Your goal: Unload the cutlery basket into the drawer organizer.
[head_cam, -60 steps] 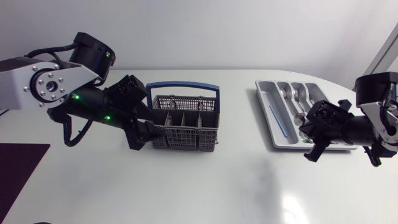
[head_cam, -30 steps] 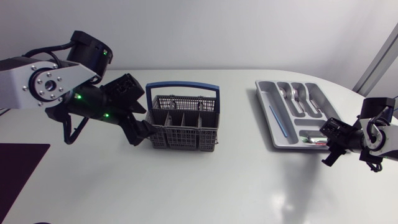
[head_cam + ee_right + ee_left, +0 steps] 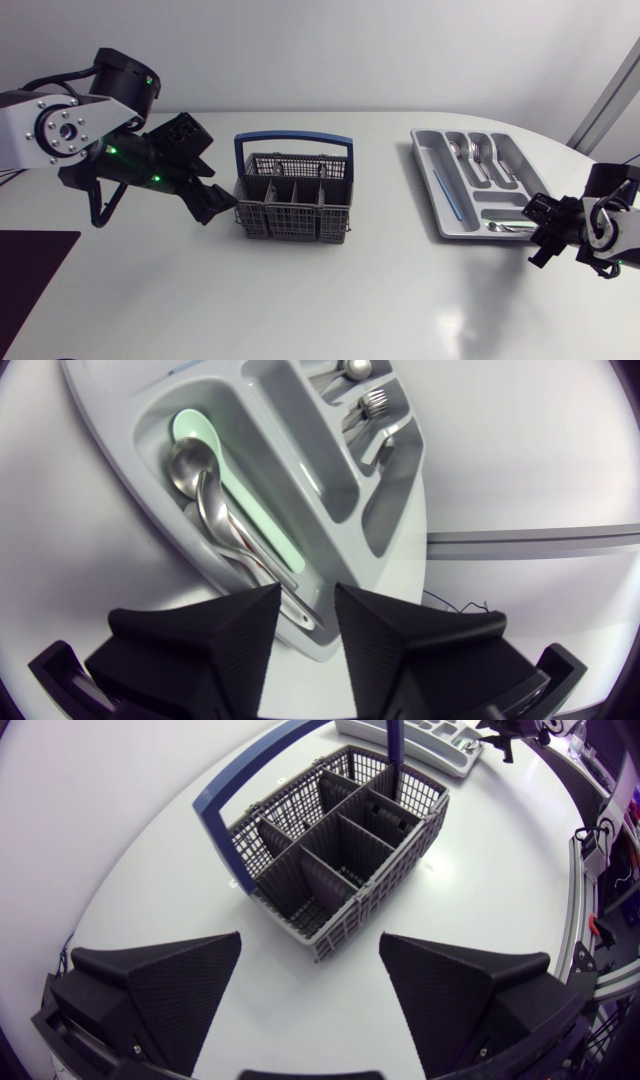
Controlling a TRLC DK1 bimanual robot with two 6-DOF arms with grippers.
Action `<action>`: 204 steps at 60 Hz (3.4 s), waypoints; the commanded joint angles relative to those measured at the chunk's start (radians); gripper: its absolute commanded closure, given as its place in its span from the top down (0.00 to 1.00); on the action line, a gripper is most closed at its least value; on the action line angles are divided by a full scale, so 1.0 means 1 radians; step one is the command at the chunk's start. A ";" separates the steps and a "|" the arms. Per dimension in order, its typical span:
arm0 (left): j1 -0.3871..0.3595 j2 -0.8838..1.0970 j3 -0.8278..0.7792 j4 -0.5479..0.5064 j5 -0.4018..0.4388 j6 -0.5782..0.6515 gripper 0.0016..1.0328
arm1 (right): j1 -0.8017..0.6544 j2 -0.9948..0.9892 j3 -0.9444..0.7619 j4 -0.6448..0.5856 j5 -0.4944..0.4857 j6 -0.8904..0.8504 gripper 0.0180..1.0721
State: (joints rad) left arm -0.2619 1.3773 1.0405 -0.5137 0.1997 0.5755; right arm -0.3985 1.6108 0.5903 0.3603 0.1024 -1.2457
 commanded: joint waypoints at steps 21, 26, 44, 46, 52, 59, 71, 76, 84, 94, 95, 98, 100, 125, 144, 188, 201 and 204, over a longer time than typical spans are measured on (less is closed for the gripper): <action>0.148 -0.014 -0.097 0.103 -0.003 0.040 0.94 | 0.153 -0.399 0.000 -0.359 -0.043 0.224 0.81; 0.168 0.029 -0.106 0.138 0.000 0.049 0.92 | 0.308 -0.466 0.000 -0.452 -0.043 0.351 0.81; 0.184 0.184 -0.080 0.222 0.030 0.067 0.52 | 0.698 -0.276 0.106 -0.460 -0.043 0.707 0.54; 0.181 0.206 -0.071 0.222 0.033 0.067 0.48 | 0.721 -0.249 0.114 -0.446 -0.043 0.720 0.48; 0.164 0.261 -0.048 0.224 0.052 0.072 0.32 | 0.802 -0.155 0.167 -0.414 -0.043 0.766 0.25; 0.144 0.301 -0.020 0.225 0.060 0.076 0.18 | 0.868 -0.026 0.258 -0.399 -0.041 0.812 0.12; 0.084 0.351 0.006 0.230 0.092 0.075 0.14 | 0.903 0.112 0.391 -0.405 -0.030 0.865 0.11; 0.061 0.350 0.001 0.231 0.101 0.075 0.14 | 0.914 0.120 0.398 -0.405 -0.023 0.870 0.11; 0.039 0.347 0.000 0.231 0.112 0.075 0.14 | 0.914 0.115 0.384 -0.405 -0.015 0.868 0.11; 0.015 0.341 0.003 0.231 0.112 0.064 0.14 | 0.914 0.100 0.364 -0.403 0.002 0.868 0.11; 0.013 0.336 0.001 0.231 0.112 0.061 0.14 | 0.914 0.098 0.362 -0.403 0.003 0.868 0.11; 0.009 0.330 -0.002 0.231 0.112 0.058 0.14 | 0.912 0.093 0.356 -0.403 0.005 0.868 0.11; 0.006 0.327 -0.004 0.231 0.112 0.057 0.14 | 0.908 0.092 0.353 -0.403 0.006 0.868 0.11; -0.031 0.293 -0.043 0.230 0.112 0.041 0.14 | 0.902 0.044 0.313 -0.403 0.010 0.865 0.11; -0.028 0.278 -0.062 0.233 0.112 0.038 0.14 | 0.908 0.052 0.313 -0.402 0.023 0.862 0.11; 0.061 0.272 -0.085 0.242 0.110 0.049 0.14 | 0.866 0.040 0.283 -0.402 0.076 0.856 0.12; 0.144 0.187 -0.129 0.239 0.119 0.060 0.14 | 0.828 -0.032 0.246 -0.406 0.092 0.853 0.13; 0.159 0.146 -0.146 0.239 0.132 0.057 0.15 | 0.823 -0.066 0.233 -0.408 0.106 0.855 0.14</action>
State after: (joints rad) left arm -0.1246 1.5913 0.9321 -0.2710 0.3115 0.6285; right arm 0.4297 1.5982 0.8532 -0.0486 0.1909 -0.4000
